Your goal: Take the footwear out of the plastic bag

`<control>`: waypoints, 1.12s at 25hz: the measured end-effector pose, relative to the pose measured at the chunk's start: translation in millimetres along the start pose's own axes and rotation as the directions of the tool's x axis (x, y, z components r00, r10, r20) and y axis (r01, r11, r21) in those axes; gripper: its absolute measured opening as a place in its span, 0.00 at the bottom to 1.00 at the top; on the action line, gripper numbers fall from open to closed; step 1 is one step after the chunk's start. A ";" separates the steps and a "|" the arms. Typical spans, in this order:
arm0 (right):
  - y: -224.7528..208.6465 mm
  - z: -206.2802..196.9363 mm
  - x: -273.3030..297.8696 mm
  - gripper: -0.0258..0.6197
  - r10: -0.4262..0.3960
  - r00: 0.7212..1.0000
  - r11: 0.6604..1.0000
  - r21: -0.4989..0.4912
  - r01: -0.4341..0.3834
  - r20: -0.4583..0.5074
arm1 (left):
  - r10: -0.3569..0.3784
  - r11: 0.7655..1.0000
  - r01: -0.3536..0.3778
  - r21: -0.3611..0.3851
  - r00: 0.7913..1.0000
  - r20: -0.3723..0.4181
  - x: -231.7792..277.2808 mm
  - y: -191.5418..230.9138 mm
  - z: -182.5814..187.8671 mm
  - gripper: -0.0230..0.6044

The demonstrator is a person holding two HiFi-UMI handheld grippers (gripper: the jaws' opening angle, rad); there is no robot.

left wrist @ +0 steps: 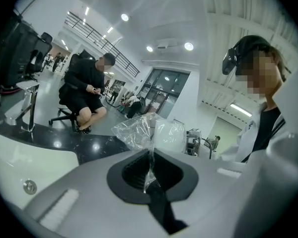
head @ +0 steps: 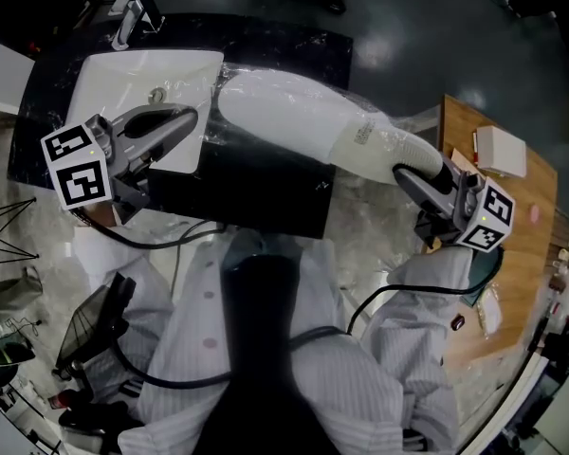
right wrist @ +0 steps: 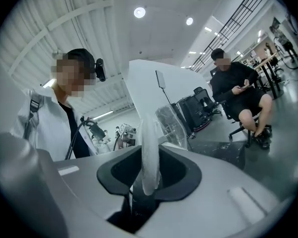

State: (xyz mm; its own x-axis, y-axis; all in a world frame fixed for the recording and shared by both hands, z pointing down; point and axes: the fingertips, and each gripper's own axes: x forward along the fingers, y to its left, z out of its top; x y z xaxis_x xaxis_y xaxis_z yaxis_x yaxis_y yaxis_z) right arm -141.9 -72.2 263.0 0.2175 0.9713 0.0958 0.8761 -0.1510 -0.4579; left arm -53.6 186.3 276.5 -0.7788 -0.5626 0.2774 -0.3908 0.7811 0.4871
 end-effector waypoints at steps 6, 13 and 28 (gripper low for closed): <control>-6.9 -6.0 -32.8 0.21 -0.139 0.990 0.990 -0.002 0.139 0.012 | 0.161 0.985 -0.160 0.059 0.987 -0.017 -5.2 18.9 -3.5 0.04; -14.7 -9.9 -77.6 0.21 -0.351 0.935 0.936 0.003 0.352 0.050 | 0.330 0.937 -0.334 0.102 0.943 0.048 -19.1 45.6 -3.4 0.04; -14.5 -5.2 -45.0 0.21 -0.783 0.594 0.594 -0.064 0.802 0.186 | 0.561 0.805 -0.591 0.051 0.787 0.256 13.1 49.1 -7.2 0.04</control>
State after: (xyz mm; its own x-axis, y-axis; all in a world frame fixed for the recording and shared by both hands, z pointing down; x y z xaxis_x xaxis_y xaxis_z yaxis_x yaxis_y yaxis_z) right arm -162.1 -114.7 270.0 -0.6364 0.7294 0.2511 0.7222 0.6777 -0.1383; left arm -79.5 215.4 310.0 -0.9579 0.0645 0.2797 0.1200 0.9752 0.1861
